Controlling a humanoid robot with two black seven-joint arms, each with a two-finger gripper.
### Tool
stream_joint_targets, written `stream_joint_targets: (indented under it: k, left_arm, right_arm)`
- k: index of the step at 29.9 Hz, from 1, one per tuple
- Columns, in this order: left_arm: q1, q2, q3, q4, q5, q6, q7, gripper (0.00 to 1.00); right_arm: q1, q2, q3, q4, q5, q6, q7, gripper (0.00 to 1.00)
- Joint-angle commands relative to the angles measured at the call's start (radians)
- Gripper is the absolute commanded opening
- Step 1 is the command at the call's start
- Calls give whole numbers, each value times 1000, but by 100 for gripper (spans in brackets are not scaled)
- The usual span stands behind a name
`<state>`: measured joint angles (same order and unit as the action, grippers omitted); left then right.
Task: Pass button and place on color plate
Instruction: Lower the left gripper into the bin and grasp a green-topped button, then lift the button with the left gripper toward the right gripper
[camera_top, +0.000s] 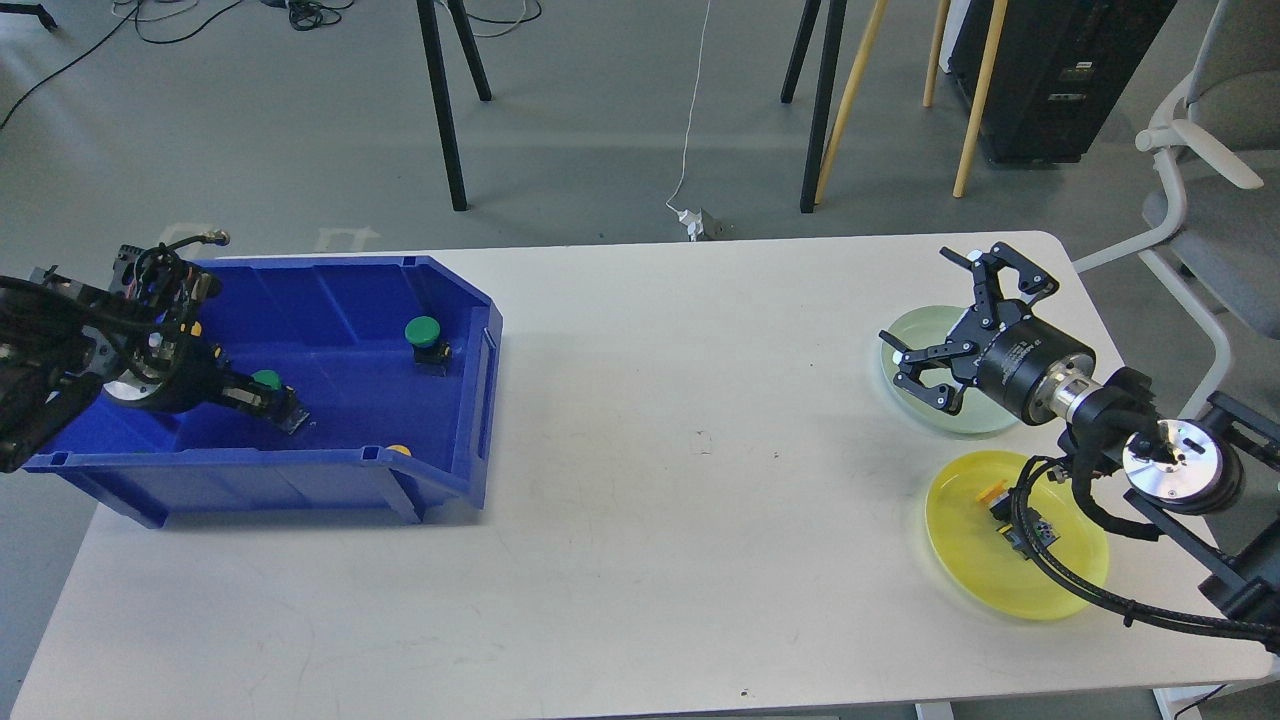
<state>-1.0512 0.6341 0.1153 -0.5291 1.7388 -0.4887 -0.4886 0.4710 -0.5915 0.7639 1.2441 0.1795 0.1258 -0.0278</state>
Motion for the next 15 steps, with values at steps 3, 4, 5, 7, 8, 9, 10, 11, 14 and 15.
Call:
stream_joint_targets:
  k: [3, 4, 5, 7, 8, 9, 10, 11, 14, 15]
  left_arm:
    - [-101, 163, -52, -256, -137, 0, 0, 10]
    - [-111, 185, -72, -299, -165, 0, 0, 10]
    - [-116, 200, -100, -345, -195, 0, 0, 10]
    - [-115, 213, -160, -409, -243, 0, 0, 10]
    - [-112, 213, -192, -440, -270, 0, 0, 10]
    - [-110, 208, -218, -466, -300, 0, 0, 10]
    - [-104, 200, -252, -491, -344, 0, 0, 10]
    - [-101, 188, -278, -514, -395, 0, 0, 10]
    - [-96, 107, -307, -558, -548, 0, 0, 11]
    - [-96, 73, -316, -558, -597, 0, 0, 11]
  right_arm:
    - [1, -20, -3, 15, -12, 2, 2, 100]
    - [1, -30, -3, 17, -14, 2, 2, 100]
    - [1, -39, -3, 18, -14, 2, 3, 100]
    - [1, -60, -5, 34, -17, 3, 3, 100]
    - [1, -73, -5, 50, -29, 5, 3, 100]
    - [1, -85, -5, 69, -52, 8, 5, 100]
    - [0, -103, -5, 95, -93, 9, 8, 100]
    - [0, -126, -5, 122, -148, 9, 14, 100]
    - [-2, -175, -12, 202, -318, -1, 34, 100]
    - [-5, -191, -17, 225, -377, -8, 42, 100]
